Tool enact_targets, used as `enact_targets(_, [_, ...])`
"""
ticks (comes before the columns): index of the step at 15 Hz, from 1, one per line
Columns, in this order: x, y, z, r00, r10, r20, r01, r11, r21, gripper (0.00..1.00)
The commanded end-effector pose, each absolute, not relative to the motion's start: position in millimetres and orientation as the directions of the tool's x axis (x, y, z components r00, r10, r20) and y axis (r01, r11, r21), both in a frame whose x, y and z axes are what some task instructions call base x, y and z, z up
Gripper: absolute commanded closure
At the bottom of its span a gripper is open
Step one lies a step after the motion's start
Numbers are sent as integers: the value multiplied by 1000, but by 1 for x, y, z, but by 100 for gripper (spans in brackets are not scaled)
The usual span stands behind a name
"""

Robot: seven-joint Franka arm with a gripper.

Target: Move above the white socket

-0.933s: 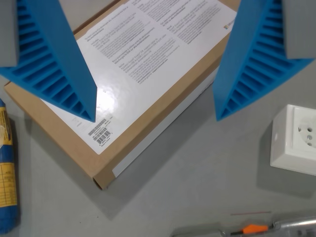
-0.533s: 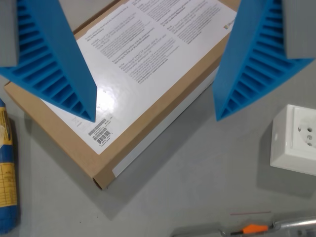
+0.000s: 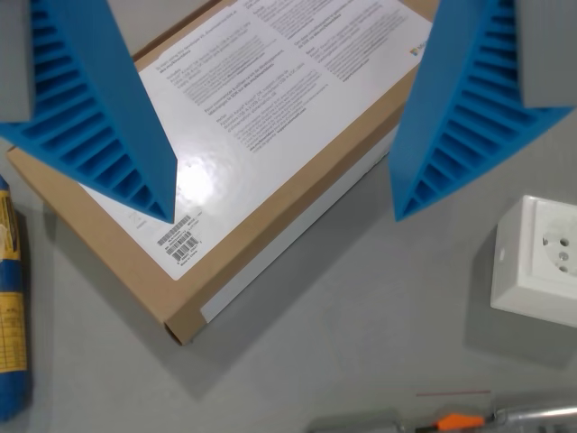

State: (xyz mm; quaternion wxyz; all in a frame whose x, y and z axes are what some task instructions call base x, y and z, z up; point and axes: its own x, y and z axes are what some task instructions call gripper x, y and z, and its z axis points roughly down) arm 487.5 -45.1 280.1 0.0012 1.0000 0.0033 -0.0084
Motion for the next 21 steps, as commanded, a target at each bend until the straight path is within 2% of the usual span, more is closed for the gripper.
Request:
enact_targets(1, [485,-41,277,991,135,7,135,-991,-7,0])
enact_targets(6, [482,-31,269,964,262,42,262,-965,-11,0])
enact_targets(11, [477,-16,258,906,416,80,417,-909,-6,0])
enact_targets(21, [468,19,236,720,685,105,689,-725,10,0])
